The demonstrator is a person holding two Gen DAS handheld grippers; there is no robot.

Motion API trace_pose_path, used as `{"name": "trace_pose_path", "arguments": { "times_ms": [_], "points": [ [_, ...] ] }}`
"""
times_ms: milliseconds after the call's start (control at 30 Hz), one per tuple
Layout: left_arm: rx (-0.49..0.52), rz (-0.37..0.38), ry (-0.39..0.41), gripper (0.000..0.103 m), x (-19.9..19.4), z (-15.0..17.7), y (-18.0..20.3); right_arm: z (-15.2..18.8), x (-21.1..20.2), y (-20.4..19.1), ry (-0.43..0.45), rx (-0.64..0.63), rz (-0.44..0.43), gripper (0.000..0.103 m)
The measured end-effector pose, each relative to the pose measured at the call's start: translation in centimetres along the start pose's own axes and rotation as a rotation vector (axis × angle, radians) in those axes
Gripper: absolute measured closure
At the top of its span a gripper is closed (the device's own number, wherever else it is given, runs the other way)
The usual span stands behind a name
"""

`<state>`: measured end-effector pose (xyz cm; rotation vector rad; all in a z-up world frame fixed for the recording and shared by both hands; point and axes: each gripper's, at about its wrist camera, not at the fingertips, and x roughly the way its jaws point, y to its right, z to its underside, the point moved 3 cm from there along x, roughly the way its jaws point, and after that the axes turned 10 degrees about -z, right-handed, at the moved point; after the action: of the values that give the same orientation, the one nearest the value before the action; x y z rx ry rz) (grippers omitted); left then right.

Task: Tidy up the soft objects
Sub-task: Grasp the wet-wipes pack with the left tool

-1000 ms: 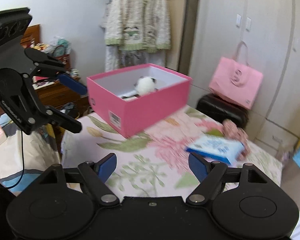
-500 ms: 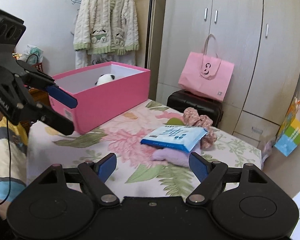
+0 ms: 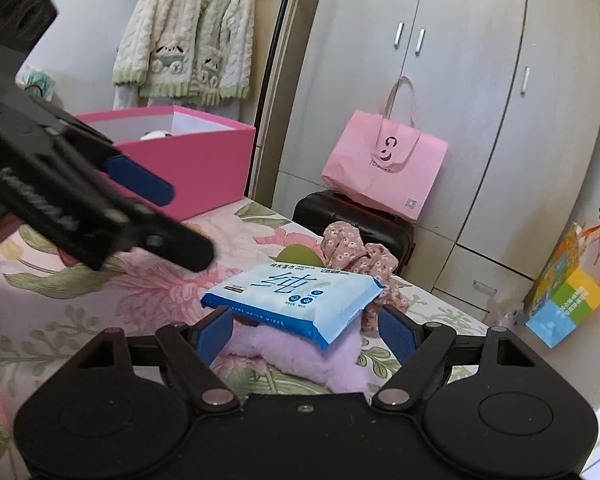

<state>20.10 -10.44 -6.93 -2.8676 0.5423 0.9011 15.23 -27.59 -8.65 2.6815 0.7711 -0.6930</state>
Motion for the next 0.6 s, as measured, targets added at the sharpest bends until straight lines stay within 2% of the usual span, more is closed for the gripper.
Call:
{"name": "trace_pose_path", "arguments": {
  "times_ms": [167,267,433,600],
  "points": [
    [-0.117,0.048,-0.086,0.022,4.1,-0.1,-0.4,-0.2,2.2,0.7,-0.013,0.002,-0.009,0.020],
    [-0.150,0.028,-0.110,0.022,5.9,0.2,-0.6,-0.1,3.1,1.3,-0.020,0.022,-0.013,0.020],
    [-0.268,0.045,-0.150,0.021,7.2,0.5,-1.9,0.0,3.4,1.9,-0.023,0.068,-0.060,0.020],
    [-0.312,0.051,-0.184,0.021,8.0,1.0,-2.3,-0.1,4.0,1.9,-0.042,0.069,-0.059,0.019]
  ]
}}
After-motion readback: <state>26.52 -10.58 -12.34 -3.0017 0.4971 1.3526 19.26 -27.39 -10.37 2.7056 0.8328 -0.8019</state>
